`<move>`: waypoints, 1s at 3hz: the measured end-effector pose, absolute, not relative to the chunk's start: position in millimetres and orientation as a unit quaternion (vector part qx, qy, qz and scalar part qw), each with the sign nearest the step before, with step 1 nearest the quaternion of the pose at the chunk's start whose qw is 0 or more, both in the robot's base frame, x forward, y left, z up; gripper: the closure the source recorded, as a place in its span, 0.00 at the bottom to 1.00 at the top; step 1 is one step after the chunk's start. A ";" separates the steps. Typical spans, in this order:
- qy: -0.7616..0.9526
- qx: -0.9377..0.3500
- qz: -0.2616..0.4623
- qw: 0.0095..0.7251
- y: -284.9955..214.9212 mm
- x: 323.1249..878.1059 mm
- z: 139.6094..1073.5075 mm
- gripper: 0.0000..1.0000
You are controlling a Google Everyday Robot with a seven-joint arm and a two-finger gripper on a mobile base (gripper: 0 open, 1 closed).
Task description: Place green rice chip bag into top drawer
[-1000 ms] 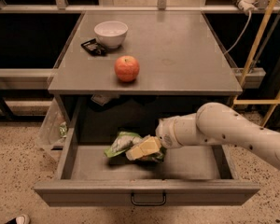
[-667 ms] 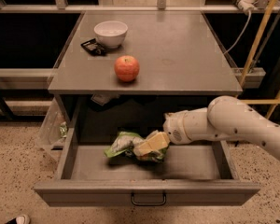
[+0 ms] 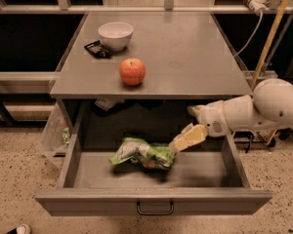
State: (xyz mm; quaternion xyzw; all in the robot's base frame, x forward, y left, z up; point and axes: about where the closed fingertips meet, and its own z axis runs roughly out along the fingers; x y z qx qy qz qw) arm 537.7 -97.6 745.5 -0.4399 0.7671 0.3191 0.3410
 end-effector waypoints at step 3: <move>0.747 -0.477 0.346 0.308 -128.3 517.1 769.7 0.00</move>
Offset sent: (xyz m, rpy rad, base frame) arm -0.0068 -0.0261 0.0187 0.0025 0.0081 0.0560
